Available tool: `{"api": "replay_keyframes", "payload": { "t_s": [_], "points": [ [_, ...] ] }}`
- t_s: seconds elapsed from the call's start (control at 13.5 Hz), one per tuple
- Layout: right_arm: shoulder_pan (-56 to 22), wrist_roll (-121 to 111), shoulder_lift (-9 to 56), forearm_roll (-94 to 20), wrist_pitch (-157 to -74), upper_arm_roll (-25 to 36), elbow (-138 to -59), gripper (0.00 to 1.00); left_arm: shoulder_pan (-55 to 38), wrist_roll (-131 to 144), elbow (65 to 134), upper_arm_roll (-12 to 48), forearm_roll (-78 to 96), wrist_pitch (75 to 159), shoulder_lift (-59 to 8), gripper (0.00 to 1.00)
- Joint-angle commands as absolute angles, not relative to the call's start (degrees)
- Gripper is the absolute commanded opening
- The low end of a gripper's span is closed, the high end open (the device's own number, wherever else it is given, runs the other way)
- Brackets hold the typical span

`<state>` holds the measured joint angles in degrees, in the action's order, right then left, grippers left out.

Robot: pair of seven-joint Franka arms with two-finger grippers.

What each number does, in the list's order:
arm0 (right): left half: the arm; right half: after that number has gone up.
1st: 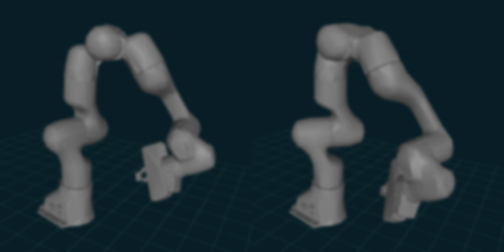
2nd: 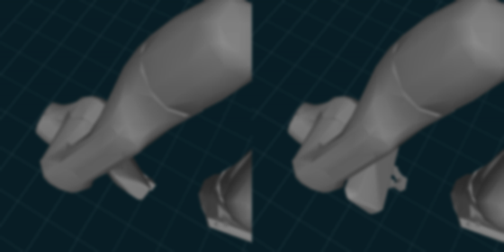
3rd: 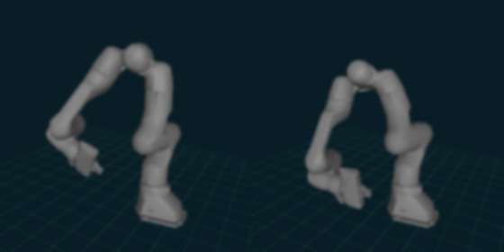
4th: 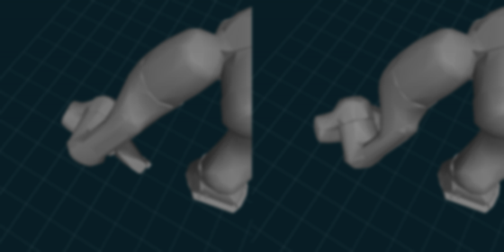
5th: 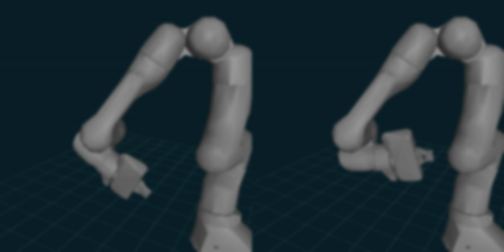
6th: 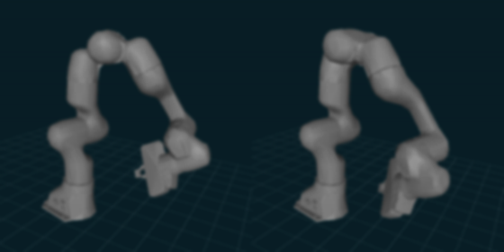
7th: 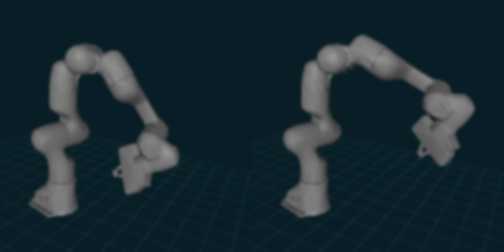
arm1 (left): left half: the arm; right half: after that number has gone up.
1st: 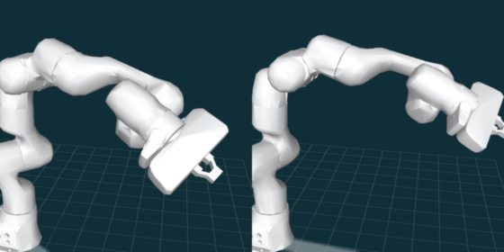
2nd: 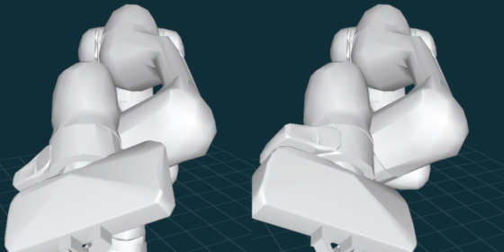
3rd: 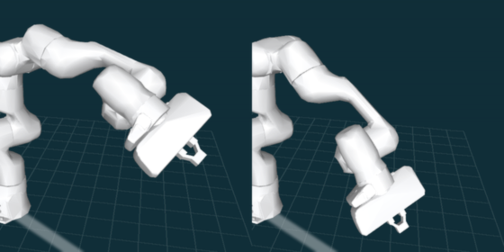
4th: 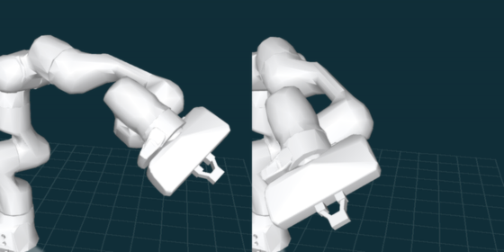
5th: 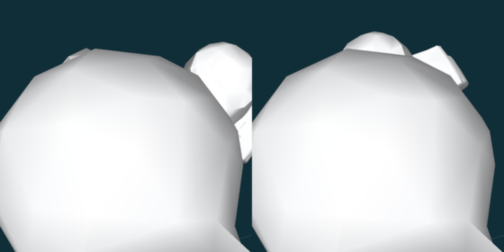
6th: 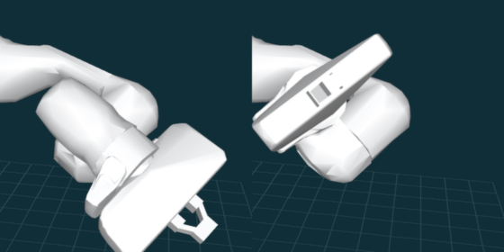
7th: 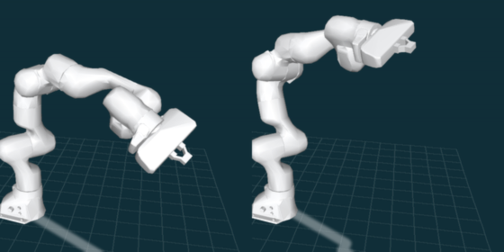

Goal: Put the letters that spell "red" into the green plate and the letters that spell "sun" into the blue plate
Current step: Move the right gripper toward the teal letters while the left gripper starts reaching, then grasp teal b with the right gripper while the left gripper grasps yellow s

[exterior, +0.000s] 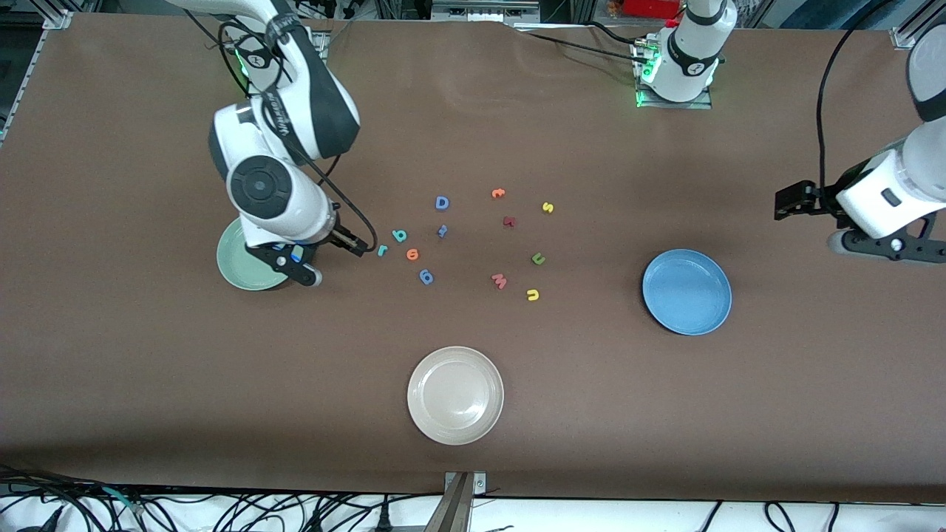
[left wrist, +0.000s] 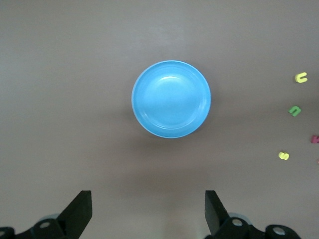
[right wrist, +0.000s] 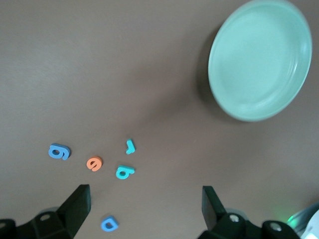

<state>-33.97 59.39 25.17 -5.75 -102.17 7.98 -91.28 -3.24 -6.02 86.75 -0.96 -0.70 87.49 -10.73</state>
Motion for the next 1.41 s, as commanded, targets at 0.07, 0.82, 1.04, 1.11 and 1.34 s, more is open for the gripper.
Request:
{"api": "replay_keyframes", "payload": {
  "t_s": [0.07, 0.82, 1.04, 1.11, 1.34],
  "points": [
    [-37.88, 72.84, 29.78, -8.17, -105.29, 8.44, -90.97, 0.99, -4.92, -7.21, 85.96, 0.00, 0.61, 87.28, -11.25, 1.00],
    [-38.32, 77.42, 33.58, -12.64, -118.28, 5.80, -101.32, 0.98, -18.71, -3.44, 104.73, 0.09, 7.65, 103.06, -9.50, 1.00],
    [-38.32, 77.61, 33.22, -17.30, -122.69, 5.71, -104.14, 0.98, -20.91, 0.42, 113.79, 3.76, 7.65, 112.90, -8.79, 1.00],
    [-38.32, 77.69, 33.22, -17.49, -123.04, 5.71, -104.67, 0.98, -20.92, 1.66, 116.60, 5.52, 7.65, 117.12, -8.88, 1.00],
    [-38.32, 77.61, 32.52, -17.49, -123.05, 5.71, -106.69, 0.84, -21.01, 4.21, 123.47, 9.66, 7.73, 127.67, -9.23, 1.00]
  ]
}}
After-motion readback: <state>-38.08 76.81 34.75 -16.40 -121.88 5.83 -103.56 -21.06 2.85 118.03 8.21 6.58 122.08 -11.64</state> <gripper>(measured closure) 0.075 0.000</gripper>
